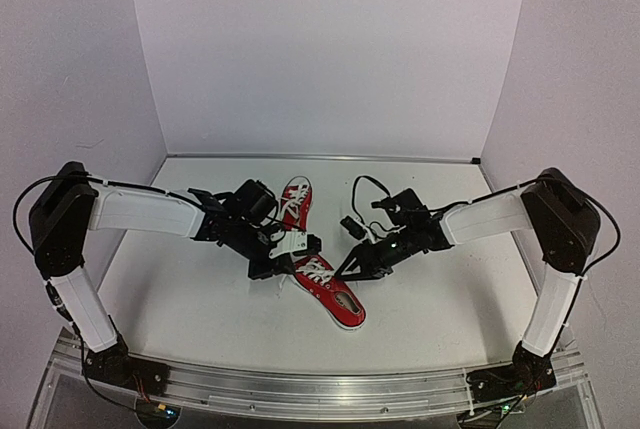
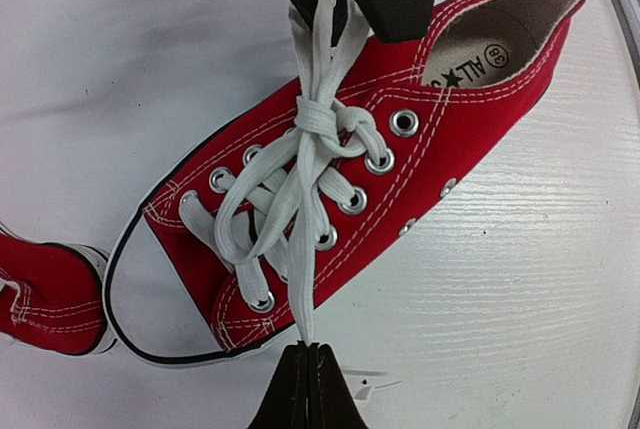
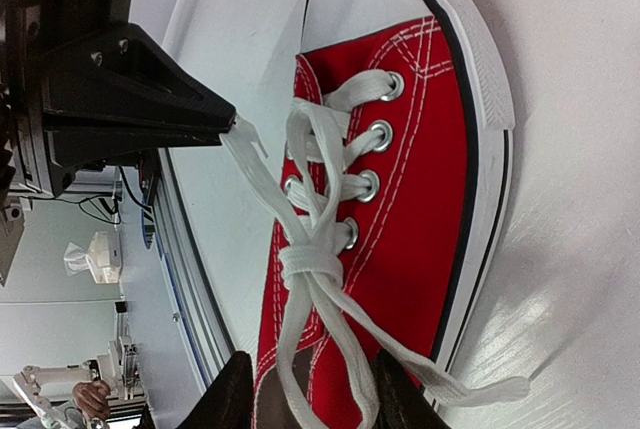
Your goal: Tie the shoes
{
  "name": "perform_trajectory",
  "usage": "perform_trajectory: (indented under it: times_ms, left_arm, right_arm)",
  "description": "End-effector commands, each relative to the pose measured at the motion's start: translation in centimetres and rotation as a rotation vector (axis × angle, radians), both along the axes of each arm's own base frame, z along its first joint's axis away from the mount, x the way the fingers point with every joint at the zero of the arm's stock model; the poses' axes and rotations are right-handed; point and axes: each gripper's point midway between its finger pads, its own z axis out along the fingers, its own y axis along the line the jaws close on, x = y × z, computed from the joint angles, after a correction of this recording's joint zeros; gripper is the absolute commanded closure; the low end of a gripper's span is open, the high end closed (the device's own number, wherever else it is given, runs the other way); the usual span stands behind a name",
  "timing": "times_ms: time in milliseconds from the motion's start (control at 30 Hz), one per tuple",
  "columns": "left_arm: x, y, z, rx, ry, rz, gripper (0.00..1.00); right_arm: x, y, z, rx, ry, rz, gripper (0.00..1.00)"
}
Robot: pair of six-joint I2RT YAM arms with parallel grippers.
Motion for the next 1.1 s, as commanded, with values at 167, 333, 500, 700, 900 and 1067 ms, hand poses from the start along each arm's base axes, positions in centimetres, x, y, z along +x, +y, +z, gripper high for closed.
perform_trajectory:
  times_ms: [167, 333, 500, 700, 900, 1067]
  left_arm:
    - [0.2, 0.2, 1.7, -0.039, -0.034, 0.005, 1.00]
    - [0.0, 0.1, 1.9, -0.049, -0.031, -0.002, 0.98]
    - [0.7, -0.4, 3.4, -0.142, -0.019, 0.035, 0.79]
    - [1.7, -1.5, 6.6, -0.345, 0.045, 0.078, 0.67]
    - [2.8, -2.0, 4.9, -0.313, 0.062, 0.065, 0.63]
    - [3.3, -2.6, 4.5, -0.298, 0.056, 0.001, 0.57]
  right_arm:
    - [1.0, 0.9, 0.4, 0.013, -0.025, -0.002, 0.66]
    - [1.1, 0.8, 0.1, -0.002, -0.029, -0.014, 0.81]
    - [0.9, 0.5, 0.3, -0.003, -0.045, -0.013, 1.00]
    - [0.2, 0.7, 0.6, -0.003, -0.083, 0.009, 1.00]
    - [-0.5, 0.8, -1.1, -0.049, -0.086, 0.019, 1.00]
    - [-0.5, 0.6, -1.5, -0.067, -0.093, 0.008, 1.00]
